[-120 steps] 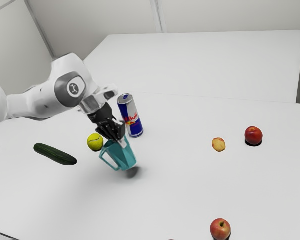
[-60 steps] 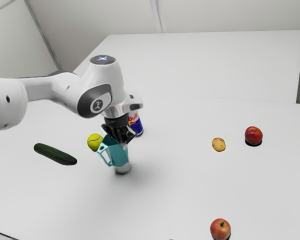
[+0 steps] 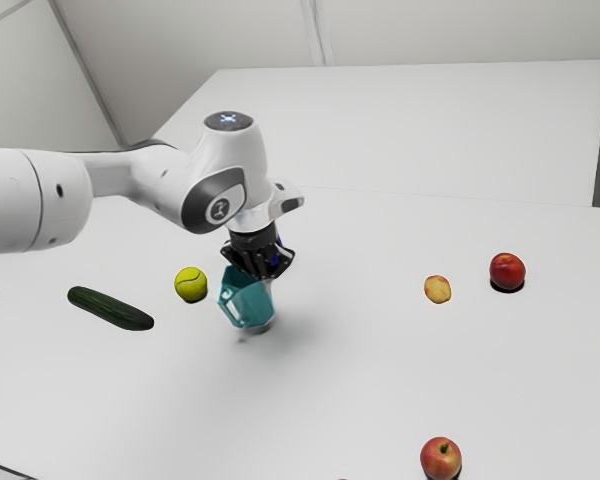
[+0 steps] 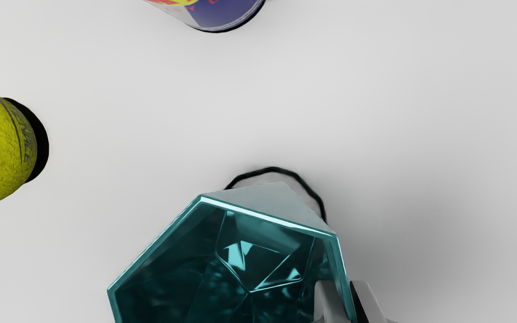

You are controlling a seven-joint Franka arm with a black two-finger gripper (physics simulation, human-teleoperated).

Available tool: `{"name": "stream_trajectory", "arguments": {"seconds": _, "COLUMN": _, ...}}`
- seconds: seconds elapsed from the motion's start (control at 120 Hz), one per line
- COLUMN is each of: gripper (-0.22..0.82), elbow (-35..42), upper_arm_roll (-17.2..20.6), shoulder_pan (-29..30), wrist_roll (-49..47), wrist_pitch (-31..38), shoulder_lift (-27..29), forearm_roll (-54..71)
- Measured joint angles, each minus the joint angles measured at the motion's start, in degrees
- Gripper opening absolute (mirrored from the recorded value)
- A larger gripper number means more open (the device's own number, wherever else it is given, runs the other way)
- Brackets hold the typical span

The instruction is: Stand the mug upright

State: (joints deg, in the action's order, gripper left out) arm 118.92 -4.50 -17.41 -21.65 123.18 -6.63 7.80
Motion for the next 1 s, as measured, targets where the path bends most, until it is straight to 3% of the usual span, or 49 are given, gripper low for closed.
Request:
{"name": "stream_trajectory", "arguments": {"seconds": 0.258, "gripper": -0.16, "elbow": -0.41, "upper_arm_roll": 0.03, "shoulder_pan": -0.02, "wrist_roll": -3.07, "wrist_pitch": 0.99, "shoulder_lift": -1.69, "forearm_roll": -1.22}}
{"name": "stream_trajectory", "arguments": {"seconds": 0.483, "gripper": 0.25, "elbow": -0.41, "upper_arm_roll": 0.02, "shoulder_pan": -0.1, "wrist_roll": -4.37, "wrist_pitch": 1.34, "shoulder_lift": -0.78, "forearm_roll": -3.05}}
{"name": "stream_trajectory", "arguments": {"seconds": 0.733, "gripper": 0.47, "elbow": -1.04, "upper_arm_roll": -0.18, "shoulder_pan": -0.23, "wrist_roll": -4.64, "wrist_pitch": -0.14, "shoulder_lift": 4.96, "forearm_roll": -3.48}}
{"name": "stream_trajectory", "arguments": {"seconds": 0.933, "gripper": 0.55, "elbow": -18.6, "upper_arm_roll": -1.02, "shoulder_pan": -0.42, "wrist_roll": 1.68, "wrist_pitch": -10.92, "shoulder_lift": 6.6, "forearm_roll": -3.52}}
{"name": "stream_trajectory", "arguments": {"seconds": 0.967, "gripper": 0.56, "elbow": -21.64, "upper_arm_roll": 0.38, "shoulder_pan": 1.18, "wrist_roll": 3.07, "wrist_pitch": -12.87, "shoulder_lift": 5.38, "forearm_roll": -3.64}}
{"name": "stream_trajectory", "arguments": {"seconds": 1.0, "gripper": 0.57, "elbow": -25.26, "upper_arm_roll": 4.32, "shoulder_pan": 5.31, "wrist_roll": 4.44, "wrist_pitch": -15.07, "shoulder_lift": 3.48, "forearm_roll": -3.74}}
